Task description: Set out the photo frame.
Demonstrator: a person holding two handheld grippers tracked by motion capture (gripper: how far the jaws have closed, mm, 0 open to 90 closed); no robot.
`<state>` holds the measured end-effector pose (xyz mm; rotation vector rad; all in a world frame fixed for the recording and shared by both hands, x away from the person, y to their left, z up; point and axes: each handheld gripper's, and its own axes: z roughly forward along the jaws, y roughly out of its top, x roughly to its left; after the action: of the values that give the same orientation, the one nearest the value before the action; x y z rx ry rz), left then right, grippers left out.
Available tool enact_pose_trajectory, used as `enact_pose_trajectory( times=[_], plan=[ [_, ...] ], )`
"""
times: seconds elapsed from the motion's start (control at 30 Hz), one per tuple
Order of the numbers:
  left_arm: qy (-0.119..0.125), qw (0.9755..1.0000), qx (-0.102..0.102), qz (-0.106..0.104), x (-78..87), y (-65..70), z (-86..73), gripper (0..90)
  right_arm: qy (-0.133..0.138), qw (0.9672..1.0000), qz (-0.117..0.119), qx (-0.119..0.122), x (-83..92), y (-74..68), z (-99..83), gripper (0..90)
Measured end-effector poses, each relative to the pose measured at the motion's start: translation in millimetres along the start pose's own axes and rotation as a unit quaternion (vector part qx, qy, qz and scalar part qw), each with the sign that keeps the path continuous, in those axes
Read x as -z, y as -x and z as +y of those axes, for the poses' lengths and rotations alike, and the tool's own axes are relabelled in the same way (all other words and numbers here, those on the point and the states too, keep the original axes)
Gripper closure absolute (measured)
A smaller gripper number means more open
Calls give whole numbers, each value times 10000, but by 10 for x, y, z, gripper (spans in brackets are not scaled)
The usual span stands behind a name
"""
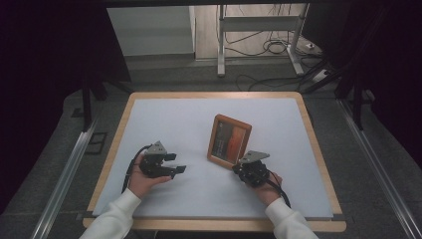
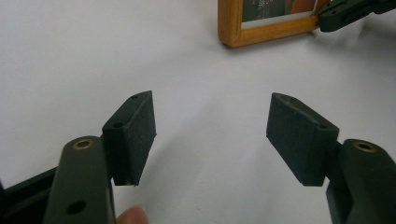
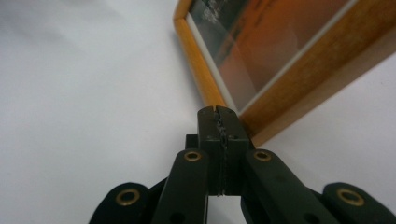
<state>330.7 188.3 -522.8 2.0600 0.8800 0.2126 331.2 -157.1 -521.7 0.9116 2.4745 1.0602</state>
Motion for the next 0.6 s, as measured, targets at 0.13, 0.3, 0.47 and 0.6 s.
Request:
enact_pose_trajectory(
  times=[0.13, 0.3, 0.47, 0.6],
  plan=[
    [5, 10000, 1, 0, -1, 1, 0, 322, -13, 10000, -24, 43, 5, 8, -2, 899],
    [5, 10000, 2, -4, -4, 2, 0, 322, 1, 10000, -41, 17, 11, 34, -9, 899],
    [7, 10000, 15, -3, -4, -2, -1, 322, 1, 10000, -94, -33, 25, 85, -23, 899],
    [-2, 10000, 5, -5, -7, -1, 0, 322, 19, 9998, -161, -62, 30, 124, -32, 899]
  ],
)
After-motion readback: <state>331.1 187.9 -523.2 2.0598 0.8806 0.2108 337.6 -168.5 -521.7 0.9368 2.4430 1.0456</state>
